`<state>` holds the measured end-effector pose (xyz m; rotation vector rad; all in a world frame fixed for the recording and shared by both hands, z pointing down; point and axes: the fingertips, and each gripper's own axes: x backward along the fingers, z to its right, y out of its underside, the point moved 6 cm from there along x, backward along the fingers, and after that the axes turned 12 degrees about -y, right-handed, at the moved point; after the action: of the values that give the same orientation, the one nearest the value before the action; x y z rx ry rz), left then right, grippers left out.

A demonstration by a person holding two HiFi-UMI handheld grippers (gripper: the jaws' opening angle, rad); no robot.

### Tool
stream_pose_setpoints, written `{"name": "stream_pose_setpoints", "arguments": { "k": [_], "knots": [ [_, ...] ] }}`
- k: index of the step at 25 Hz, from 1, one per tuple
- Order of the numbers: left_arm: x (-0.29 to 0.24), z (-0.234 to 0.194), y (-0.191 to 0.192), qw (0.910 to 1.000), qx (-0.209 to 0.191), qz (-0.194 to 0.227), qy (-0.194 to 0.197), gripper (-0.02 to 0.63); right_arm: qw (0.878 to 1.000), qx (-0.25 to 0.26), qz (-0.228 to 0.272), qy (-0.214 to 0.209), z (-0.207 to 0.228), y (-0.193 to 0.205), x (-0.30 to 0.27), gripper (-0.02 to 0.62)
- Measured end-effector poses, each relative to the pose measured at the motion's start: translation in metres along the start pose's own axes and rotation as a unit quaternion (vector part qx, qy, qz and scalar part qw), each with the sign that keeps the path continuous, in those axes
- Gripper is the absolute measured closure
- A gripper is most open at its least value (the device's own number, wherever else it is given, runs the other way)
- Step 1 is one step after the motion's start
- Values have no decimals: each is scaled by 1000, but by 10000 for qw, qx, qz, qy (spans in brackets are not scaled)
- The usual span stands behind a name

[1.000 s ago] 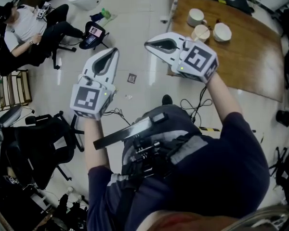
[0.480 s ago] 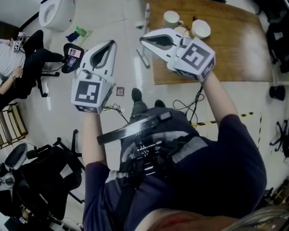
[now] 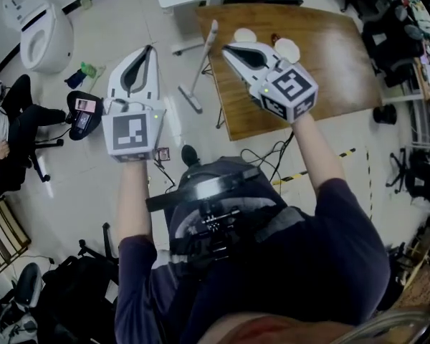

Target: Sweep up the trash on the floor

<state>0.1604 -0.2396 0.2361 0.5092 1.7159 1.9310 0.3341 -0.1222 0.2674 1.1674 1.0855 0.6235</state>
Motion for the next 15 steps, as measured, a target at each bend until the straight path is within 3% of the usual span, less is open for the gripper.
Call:
{"name": "stream_pose_setpoints", "arguments": {
  "k": [2,7,15],
  "knots": [
    [-9,-7,6,9999,3,-9,132,600,9996,-107,-21,251,6,4,-10,503],
    [-37,-13,35,9984,113,-147,529,600,9956,-528,-7,778,20,20,-30,437],
    [-86,13,49,9915,-77,-598,1151,600,9857,-985,-99,1365,67,49,-42,408]
  ]
}}
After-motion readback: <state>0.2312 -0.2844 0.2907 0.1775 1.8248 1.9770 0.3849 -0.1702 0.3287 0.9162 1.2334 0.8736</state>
